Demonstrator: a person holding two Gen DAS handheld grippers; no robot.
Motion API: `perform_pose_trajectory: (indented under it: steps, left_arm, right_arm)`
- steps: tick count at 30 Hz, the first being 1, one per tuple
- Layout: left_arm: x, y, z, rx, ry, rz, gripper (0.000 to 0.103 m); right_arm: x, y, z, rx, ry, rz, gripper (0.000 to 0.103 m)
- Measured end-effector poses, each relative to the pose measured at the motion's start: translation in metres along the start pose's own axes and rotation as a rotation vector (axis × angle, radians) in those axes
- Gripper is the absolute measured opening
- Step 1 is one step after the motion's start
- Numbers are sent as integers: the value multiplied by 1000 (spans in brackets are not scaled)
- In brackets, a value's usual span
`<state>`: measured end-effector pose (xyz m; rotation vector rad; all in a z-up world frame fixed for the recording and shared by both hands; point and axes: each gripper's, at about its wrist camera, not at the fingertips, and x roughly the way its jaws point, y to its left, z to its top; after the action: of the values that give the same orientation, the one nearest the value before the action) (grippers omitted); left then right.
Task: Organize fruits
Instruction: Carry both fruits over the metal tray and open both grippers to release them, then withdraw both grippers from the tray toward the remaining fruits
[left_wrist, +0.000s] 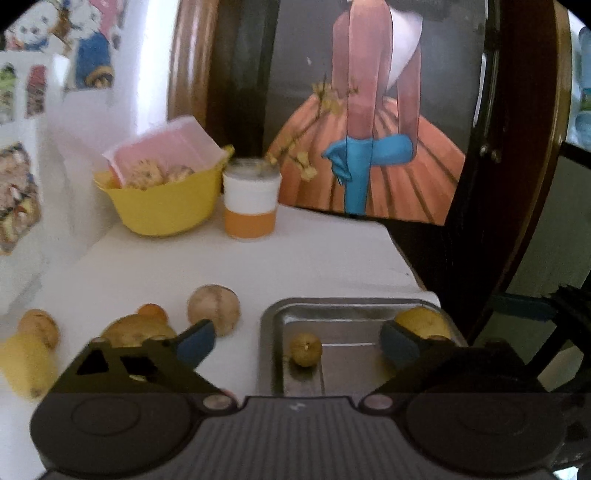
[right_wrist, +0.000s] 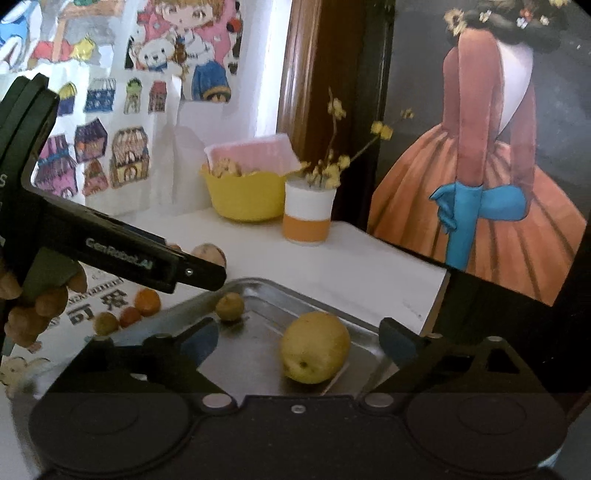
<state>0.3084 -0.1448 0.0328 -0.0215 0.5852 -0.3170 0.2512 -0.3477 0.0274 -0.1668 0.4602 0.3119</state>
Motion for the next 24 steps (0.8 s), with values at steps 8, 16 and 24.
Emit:
perform_pose_trajectory:
  steps: [8,16,24]
  left_arm:
    - [-64,12,-14,-29,-50,9,102]
    - [-125,26,-44,-8,-59,20,102]
    - [-166,33,-81,15,-45,-2,102]
  right_arm:
    - [-53,29,7,32,-5,-17,102]
    - [-114,61,-12,24,61,3,102]
    - [-168,92,-36,35,159,21,102]
